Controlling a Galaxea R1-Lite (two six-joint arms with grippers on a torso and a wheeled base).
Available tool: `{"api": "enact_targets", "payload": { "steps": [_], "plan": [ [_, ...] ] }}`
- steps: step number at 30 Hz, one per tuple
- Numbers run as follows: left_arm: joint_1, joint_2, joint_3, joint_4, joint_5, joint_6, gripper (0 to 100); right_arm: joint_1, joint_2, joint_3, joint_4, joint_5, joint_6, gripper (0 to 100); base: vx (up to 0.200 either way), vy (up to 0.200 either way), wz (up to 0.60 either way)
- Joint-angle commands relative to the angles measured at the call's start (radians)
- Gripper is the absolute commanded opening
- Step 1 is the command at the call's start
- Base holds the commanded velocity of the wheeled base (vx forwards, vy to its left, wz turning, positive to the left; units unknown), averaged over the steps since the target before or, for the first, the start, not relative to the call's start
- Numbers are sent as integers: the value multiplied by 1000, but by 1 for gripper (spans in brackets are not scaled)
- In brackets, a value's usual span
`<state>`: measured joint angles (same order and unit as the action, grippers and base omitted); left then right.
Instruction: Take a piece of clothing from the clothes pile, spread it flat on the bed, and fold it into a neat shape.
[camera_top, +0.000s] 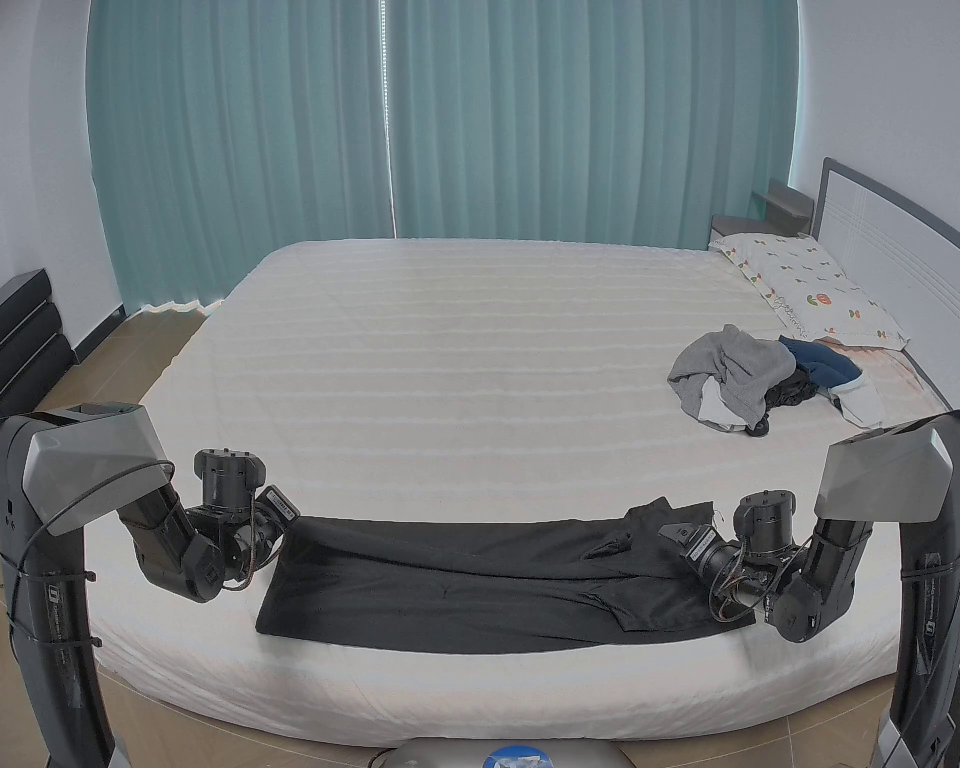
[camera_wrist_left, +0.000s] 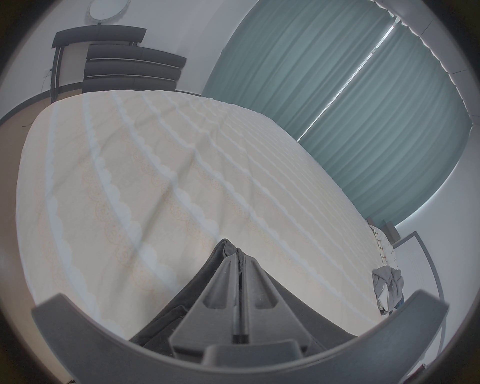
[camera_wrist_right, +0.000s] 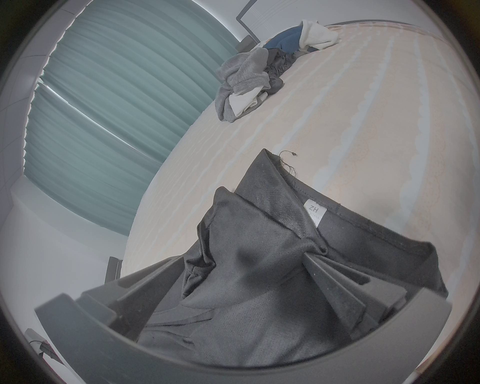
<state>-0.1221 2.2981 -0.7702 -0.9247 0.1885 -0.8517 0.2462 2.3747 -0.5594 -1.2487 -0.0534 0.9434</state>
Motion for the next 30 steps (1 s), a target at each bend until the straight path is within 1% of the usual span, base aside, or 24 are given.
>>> {"api": "enact_targets", "payload": {
  "steps": [1, 2, 3, 12, 16, 21, 25, 30],
  "plan": [
    [-4, -2, 0, 0, 0, -1, 0, -1, 11, -31, 20, -2, 0, 100, 0, 0, 0],
    [-4, -2, 0, 0, 0, -1, 0, -4, 11, -37, 26, -2, 0, 100, 0, 0, 0],
    [-4, -2, 0, 0, 0, -1, 0, -8, 12, -39, 31, -2, 0, 0, 0, 0, 0],
    [-7, -3, 0, 0, 2, 0, 0, -13, 3, -25, 38, -2, 0, 0, 0, 0, 0],
    [-7, -6, 0, 0, 3, 3, 0, -36, -29, -24, 55, -2, -2, 0, 0, 0, 0],
    [-4, -22, -3, 0, 0, 10, 0, -36, -54, -30, 66, -2, 0, 0, 0, 0, 0],
    [-4, -22, -35, 9, -1, 20, 0, -34, -88, -51, 75, 0, -2, 0, 0, 0, 0],
    [-5, -19, -46, 13, -1, 22, 0, -34, -115, -80, 157, 1, -3, 0, 0, 0, 0]
  ]
}}
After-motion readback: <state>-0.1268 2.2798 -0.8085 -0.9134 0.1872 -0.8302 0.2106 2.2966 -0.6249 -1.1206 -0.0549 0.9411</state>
